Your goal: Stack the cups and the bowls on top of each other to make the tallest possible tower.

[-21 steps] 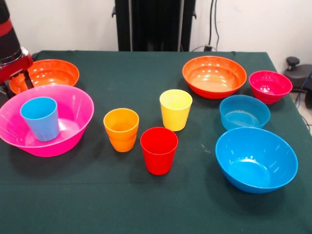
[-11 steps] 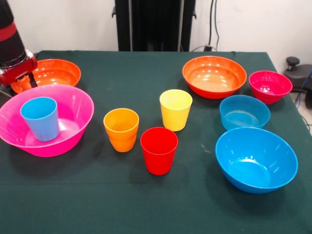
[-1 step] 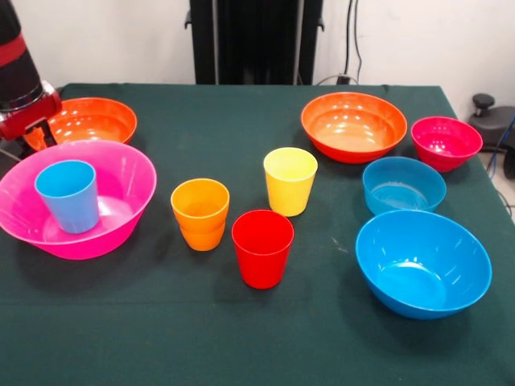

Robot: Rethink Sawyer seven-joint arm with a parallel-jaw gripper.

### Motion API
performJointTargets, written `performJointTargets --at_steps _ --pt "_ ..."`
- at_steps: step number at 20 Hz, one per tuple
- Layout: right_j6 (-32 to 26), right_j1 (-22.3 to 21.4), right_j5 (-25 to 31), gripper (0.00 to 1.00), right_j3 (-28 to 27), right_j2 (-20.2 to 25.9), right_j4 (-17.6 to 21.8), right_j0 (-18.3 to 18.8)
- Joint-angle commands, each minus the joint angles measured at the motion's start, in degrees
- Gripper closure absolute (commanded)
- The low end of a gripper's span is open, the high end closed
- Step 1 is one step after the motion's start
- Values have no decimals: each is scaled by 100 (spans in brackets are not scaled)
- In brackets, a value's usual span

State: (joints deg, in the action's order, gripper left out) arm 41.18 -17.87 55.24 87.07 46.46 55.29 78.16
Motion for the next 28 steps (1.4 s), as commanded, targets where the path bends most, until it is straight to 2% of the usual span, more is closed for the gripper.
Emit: performJointTargets --at_steps 1,9,19,28 --pt "-1414 352 -347 100 13 -148 152 -103" --pt "-1292 37 -324 100 290 -181 155 -133" --pt "-894 -596 -238 100 984 -308 157 -109" --pt "-214 -951 -510 100 1655 -669 461 -141"
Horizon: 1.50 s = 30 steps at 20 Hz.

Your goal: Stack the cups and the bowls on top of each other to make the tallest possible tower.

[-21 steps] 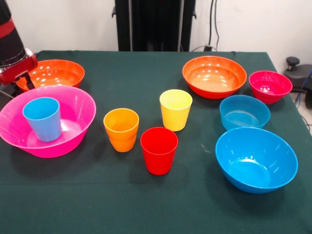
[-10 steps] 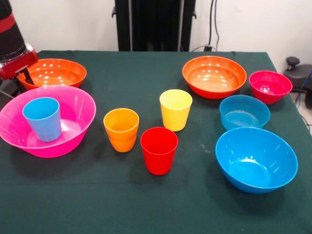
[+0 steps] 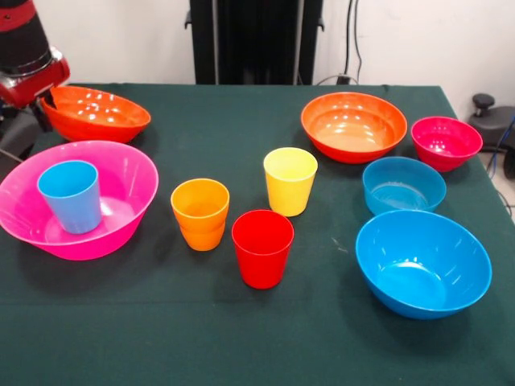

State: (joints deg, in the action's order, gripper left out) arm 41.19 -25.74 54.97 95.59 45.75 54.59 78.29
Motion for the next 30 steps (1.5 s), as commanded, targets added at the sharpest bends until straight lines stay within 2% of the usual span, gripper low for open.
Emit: performJointTargets --at_steps 1,8,11,15,17,23,30 --pt "-152 -216 -502 100 876 -625 527 -163" --pt "168 -686 -565 100 1364 -696 272 -226" --pt "187 -1027 -506 100 1627 -565 -45 -220" --pt "58 -1440 -323 100 1822 -159 -644 -202" --pt "26 -1484 -261 100 1733 -4 -907 -253" --pt "-132 -1399 61 100 1149 53 -1386 -607" --pt "-258 -1228 128 100 636 15 -1656 -924"
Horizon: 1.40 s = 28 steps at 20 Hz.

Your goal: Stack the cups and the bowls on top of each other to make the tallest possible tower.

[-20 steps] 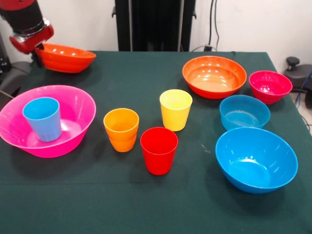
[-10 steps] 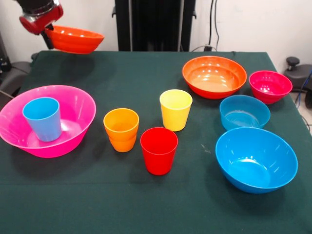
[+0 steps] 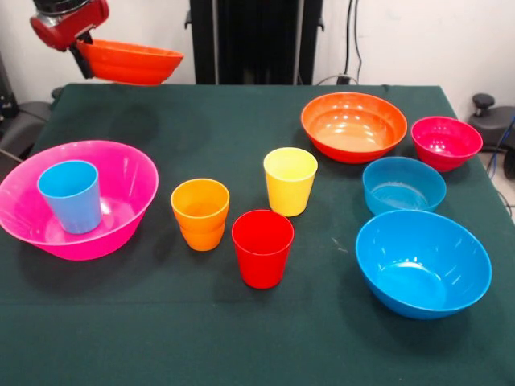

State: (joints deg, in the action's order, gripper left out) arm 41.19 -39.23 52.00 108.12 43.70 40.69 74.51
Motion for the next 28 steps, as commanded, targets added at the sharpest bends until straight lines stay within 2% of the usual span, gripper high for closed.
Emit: performJointTargets --at_steps 1,5,12,18,28 --pt "-277 166 406 100 -679 212 -295 -572" --pt "-410 232 560 100 -970 159 -399 -690" --pt "-947 353 1271 100 -1657 133 -613 -800" --pt "-1021 345 1563 100 -1883 185 -712 -860" --pt "-642 572 1258 100 -2027 183 -751 -970"
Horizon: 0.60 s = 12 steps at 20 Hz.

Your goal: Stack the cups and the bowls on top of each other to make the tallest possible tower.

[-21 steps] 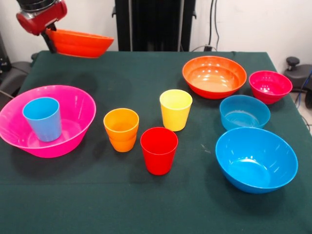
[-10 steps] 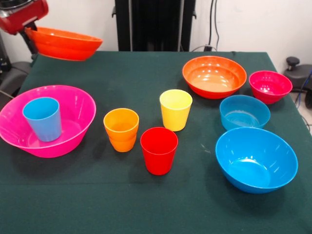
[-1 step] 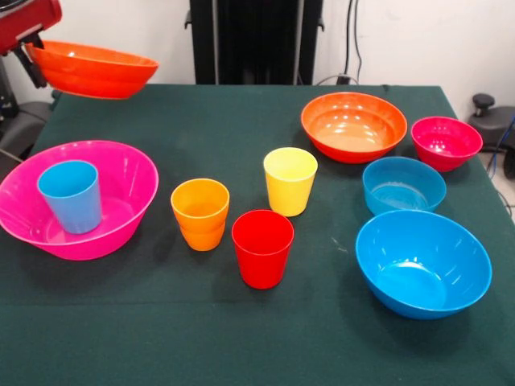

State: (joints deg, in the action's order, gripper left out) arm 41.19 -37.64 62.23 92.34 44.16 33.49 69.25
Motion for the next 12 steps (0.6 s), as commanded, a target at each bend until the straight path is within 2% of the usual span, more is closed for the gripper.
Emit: performJointTargets --at_steps 1,6,12 --pt "-594 467 207 100 -501 108 -20 -468" --pt "-536 763 173 100 -883 37 -42 -531" --pt "74 848 -218 100 -1011 -21 -240 -554"
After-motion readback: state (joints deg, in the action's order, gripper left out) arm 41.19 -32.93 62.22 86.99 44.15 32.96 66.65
